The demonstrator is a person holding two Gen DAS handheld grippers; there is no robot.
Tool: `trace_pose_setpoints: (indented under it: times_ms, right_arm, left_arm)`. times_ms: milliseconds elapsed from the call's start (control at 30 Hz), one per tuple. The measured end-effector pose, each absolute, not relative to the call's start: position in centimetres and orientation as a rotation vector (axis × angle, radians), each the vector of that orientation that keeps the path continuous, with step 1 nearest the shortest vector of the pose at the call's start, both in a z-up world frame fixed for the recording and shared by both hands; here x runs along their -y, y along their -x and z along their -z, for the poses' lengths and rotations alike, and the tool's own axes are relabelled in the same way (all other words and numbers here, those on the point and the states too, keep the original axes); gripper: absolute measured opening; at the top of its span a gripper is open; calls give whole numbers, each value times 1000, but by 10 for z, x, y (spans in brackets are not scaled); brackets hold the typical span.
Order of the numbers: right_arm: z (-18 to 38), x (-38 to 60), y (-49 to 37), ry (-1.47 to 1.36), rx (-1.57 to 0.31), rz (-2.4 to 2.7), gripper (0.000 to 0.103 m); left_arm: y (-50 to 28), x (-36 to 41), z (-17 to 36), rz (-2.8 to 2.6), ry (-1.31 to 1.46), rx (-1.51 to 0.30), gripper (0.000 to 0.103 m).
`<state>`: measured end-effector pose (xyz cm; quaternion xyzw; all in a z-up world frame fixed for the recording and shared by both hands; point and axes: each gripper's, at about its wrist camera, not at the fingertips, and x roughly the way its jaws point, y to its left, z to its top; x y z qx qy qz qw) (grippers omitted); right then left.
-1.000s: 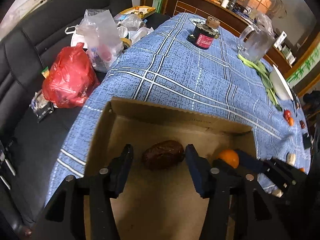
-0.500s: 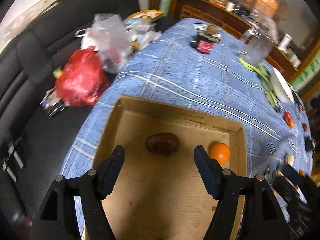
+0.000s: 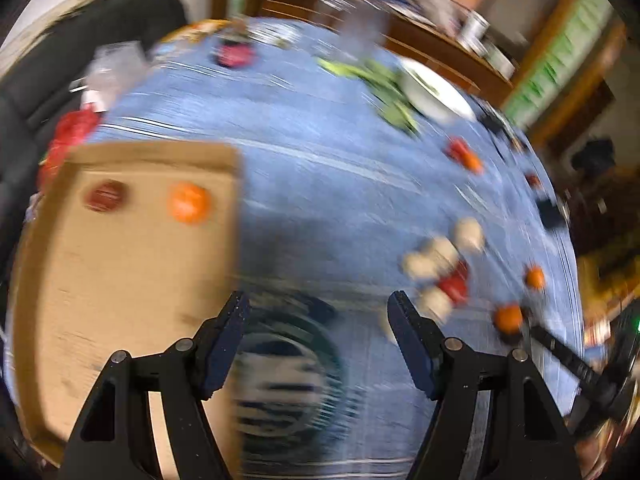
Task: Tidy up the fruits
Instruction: 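Grasp a pale chunk with the left tool while the right tool grasps a mandarin, then lower the chunk and mandarin into the box and open both tools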
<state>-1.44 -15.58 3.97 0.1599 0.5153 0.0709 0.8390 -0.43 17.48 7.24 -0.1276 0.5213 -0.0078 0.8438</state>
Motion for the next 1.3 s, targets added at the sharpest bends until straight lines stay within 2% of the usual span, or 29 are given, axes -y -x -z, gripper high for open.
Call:
trace_pose_setpoints:
  times_ms: [200,633,700,833,867,900,933,967,1000,1067,1300]
  right_arm:
    - [-39,167,24,-290,-1089,-210,59]
    - [-39,124,0,-124,-1064,-363,59]
    - [-34,116,-5,-94,-1079,-371,59]
    - [-23,101,-13,-50,-1100,-377,59]
    - [-22,98,-13,-41,-1102,-377,59]
    - [-22,95,-14,-32,-1102,-374,58]
    - [-22,93,-14,-22,-1098,-370,57]
    - [-22,92,-14,-11,-1094,-366,50]
    - [-22,91,-15,-3,-1093,-362,42]
    - [-23,91,-15,2,-1091,-362,32]
    - [-30,91,-12,-31,-1086,-350,31]
  left_arm:
    - [9,-117,-56,102,171,-1109,70]
    - [13,-110,-44,119,136,-1100,70]
    - [8,-110,-40,125,115,-1101,65]
    - [-1,-101,-31,139,60,-1118,62]
    - [-3,-97,-29,142,42,-1122,57]
    - [-4,-94,-26,146,32,-1131,44]
    - [-4,-92,-23,152,26,-1143,36]
    - [-5,-91,-20,149,21,-1153,33]
    - [-4,-91,-20,148,22,-1144,33]
    - [-3,-95,-20,153,45,-1137,33]
    - [5,-115,-38,132,125,-1097,33]
